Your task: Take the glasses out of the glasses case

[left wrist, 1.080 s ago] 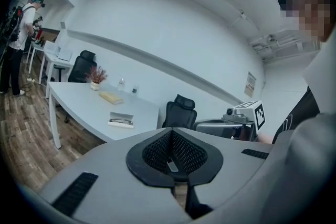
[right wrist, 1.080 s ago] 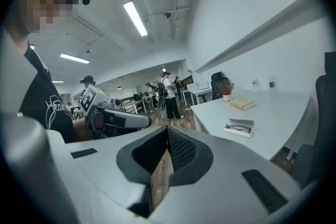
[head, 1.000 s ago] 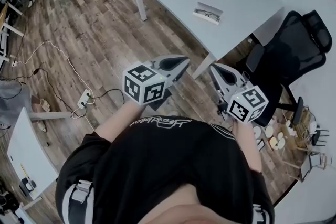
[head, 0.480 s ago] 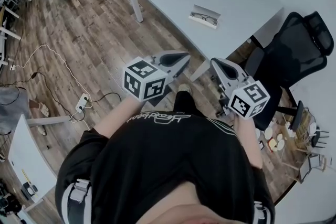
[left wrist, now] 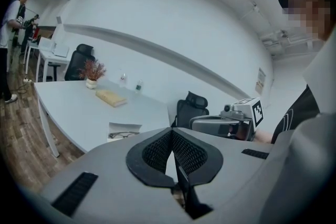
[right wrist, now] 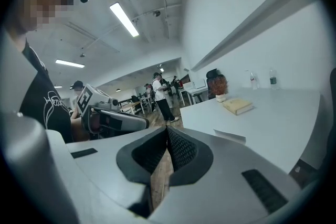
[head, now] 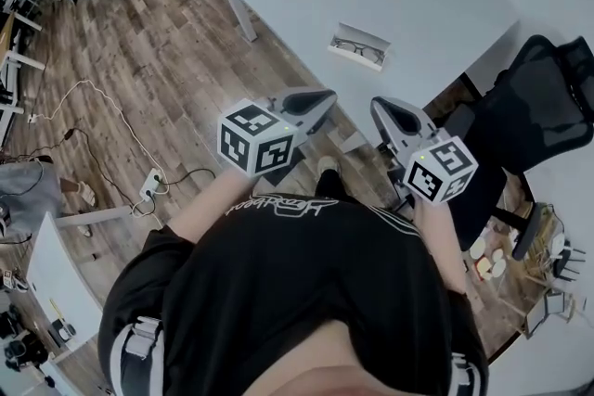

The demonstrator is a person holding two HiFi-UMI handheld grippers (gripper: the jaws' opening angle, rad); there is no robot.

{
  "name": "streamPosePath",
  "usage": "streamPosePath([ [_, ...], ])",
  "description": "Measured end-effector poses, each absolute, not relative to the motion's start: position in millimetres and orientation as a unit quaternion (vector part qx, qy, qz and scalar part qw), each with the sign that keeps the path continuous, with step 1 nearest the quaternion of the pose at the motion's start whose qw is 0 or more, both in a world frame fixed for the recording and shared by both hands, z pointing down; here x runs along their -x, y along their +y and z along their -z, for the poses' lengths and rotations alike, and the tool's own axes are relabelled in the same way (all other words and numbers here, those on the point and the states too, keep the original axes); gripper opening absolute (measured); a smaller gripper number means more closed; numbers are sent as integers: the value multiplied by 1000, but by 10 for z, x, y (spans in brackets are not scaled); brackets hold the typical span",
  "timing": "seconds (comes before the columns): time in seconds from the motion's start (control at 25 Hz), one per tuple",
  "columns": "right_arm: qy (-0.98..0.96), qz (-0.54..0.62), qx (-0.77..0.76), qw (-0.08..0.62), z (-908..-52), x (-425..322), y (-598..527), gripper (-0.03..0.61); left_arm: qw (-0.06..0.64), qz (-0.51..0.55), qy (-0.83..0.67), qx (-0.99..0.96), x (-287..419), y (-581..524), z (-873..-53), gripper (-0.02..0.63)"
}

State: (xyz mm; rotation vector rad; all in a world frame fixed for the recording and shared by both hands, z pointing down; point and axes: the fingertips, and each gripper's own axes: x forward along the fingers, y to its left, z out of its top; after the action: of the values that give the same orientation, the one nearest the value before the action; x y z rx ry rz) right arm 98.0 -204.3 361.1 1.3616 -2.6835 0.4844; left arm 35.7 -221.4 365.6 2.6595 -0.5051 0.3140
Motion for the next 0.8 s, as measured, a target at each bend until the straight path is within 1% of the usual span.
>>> streamPosePath([
  [0.36,-885,-181,-425,58,-3829,-1306,-2749,9,237,-132,-197,-942,-726,-2874,-3920,8],
  [0.8,-892,-203,-400,60,-4046,-1384,-3180,9,264,-145,-210,-930,-836,-3272,-4185,8],
])
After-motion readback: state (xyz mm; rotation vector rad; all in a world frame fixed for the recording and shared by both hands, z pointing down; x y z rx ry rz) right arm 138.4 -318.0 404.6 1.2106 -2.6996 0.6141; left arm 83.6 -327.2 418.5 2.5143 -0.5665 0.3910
